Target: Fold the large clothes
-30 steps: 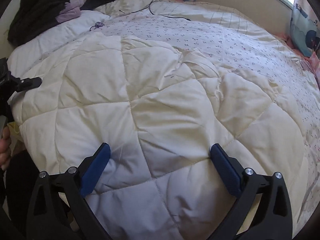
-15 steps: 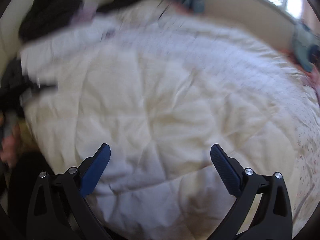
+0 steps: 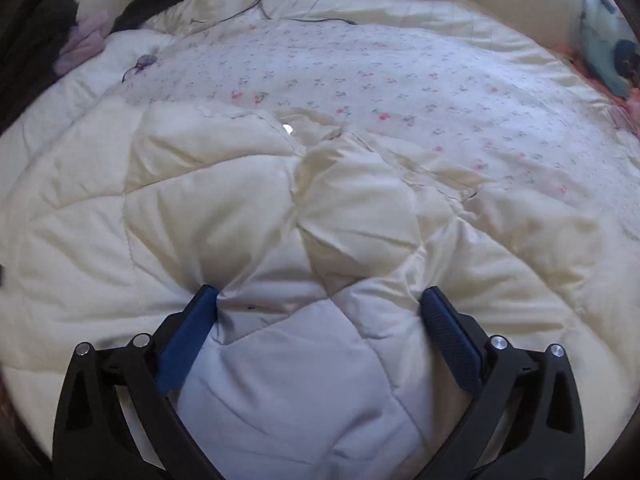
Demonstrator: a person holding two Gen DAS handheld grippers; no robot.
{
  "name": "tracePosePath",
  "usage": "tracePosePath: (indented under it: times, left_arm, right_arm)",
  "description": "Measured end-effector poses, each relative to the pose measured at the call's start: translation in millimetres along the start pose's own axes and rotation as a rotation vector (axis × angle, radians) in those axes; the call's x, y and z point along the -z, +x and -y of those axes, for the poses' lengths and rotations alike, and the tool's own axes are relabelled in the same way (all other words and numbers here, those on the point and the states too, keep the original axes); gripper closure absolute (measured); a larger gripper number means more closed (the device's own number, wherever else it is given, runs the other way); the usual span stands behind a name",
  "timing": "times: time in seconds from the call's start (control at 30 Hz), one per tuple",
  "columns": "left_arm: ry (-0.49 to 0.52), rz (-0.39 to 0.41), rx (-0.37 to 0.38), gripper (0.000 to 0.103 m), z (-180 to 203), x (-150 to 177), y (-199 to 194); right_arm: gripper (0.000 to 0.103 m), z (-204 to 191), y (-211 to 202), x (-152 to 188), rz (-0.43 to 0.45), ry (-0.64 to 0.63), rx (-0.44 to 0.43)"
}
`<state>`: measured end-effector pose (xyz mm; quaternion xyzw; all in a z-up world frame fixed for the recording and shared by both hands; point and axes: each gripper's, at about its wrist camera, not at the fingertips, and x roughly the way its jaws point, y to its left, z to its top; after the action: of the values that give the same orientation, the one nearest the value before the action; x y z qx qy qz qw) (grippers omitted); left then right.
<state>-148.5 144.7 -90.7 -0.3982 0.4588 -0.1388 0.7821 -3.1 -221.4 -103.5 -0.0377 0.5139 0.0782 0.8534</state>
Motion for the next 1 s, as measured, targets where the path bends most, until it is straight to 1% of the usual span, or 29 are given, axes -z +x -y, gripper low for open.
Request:
tracePosePath:
  times: [0.03, 0.1, 0.13, 0.17, 0.2, 0.23, 0.27, 0.3, 0.33, 0.37, 0.43, 0.47, 0.53, 0.57, 0.6, 0.67, 0.73, 0.77, 0.83, 0.87, 0.93, 1.0]
  left_arm:
    - [0.002, -0.001, -0.004, 0.020, 1, 0, 0]
    - [0.004, -0.001, -0.006, 0.020, 2, 1, 0]
    - [0.002, -0.001, -0.005, 0.020, 1, 0, 0]
    - [0.000, 0.000, -0.002, 0.020, 1, 1, 0]
    - [-0.001, 0.003, 0.000, 0.020, 0, 0, -1]
    - [-0.001, 0.006, -0.001, 0.020, 0, 0, -1]
    - [0.001, 0.008, -0.003, 0.020, 1, -1, -1]
    - [0.013, 0.013, -0.015, 0.021, 4, -1, -1]
    - [0.041, 0.026, -0.021, 0.021, 10, 0, -3]
    - [0.064, 0.039, -0.020, 0.021, 13, 1, -6]
    - [0.100, 0.060, -0.022, 0.021, 20, 3, -10]
    - [0.105, 0.060, -0.029, 0.021, 22, 3, -9]
    - [0.095, 0.062, -0.032, 0.023, 21, 1, -8]
    - [0.091, 0.066, -0.027, 0.024, 22, 1, -8]
    - [0.092, 0.069, -0.032, 0.024, 23, 1, -8]
    - [0.099, 0.071, -0.050, 0.024, 27, 2, -9]
    - [0.110, 0.071, -0.065, 0.024, 28, 2, -8]
    - [0.113, 0.075, -0.072, 0.024, 29, 2, -8]
    - [0.116, 0.087, -0.074, 0.028, 32, 2, -9]
    - [0.118, 0.102, -0.068, 0.030, 35, 4, -11]
    - [0.153, 0.145, -0.042, 0.036, 49, 8, -19]
    - [0.200, 0.181, -0.003, 0.038, 70, 11, -26]
  right_arm:
    - [0.006, -1, -5, -3, -0.004, -0.001, 0.009]
    - [0.006, -3, -27, 1, 0.043, 0.019, -0.006]
    - [0.006, -8, -40, 8, 0.069, 0.007, -0.029]
    - [0.006, -14, -49, 17, 0.082, -0.015, -0.023]
    - [0.006, -22, -51, 28, 0.075, -0.050, -0.007]
    - [0.006, -30, -46, 40, 0.041, -0.083, 0.006]
    - [0.006, -35, -42, 50, 0.044, -0.114, 0.018]
    - [0.006, -33, -43, 57, 0.063, -0.106, 0.008]
    - [0.006, -26, -48, 57, 0.056, -0.064, -0.013]
    - [0.006, -23, -59, 57, 0.073, -0.027, -0.013]
    - [0.006, -25, -80, 64, 0.154, -0.034, -0.002]
    - [0.006, -29, -85, 69, 0.164, -0.043, 0.014]
    - [0.006, -38, -62, 81, 0.063, -0.095, 0.037]
    - [0.006, -41, -59, 84, 0.067, -0.111, 0.041]
    - [0.006, -40, -58, 87, 0.090, -0.110, 0.037]
    - [0.006, -36, -65, 82, 0.074, -0.073, 0.025]
    - [0.006, -39, -84, 84, 0.142, -0.065, 0.003]
    - [0.006, -44, -85, 87, 0.136, -0.081, 0.010]
    - [0.006, -52, -67, 93, 0.086, -0.124, 0.031]
    - [0.006, -54, -63, 96, 0.092, -0.139, 0.038]
    - [0.006, -52, -59, 93, 0.082, -0.138, 0.032]
    - [0.006, -54, -57, 92, 0.073, -0.144, 0.038]
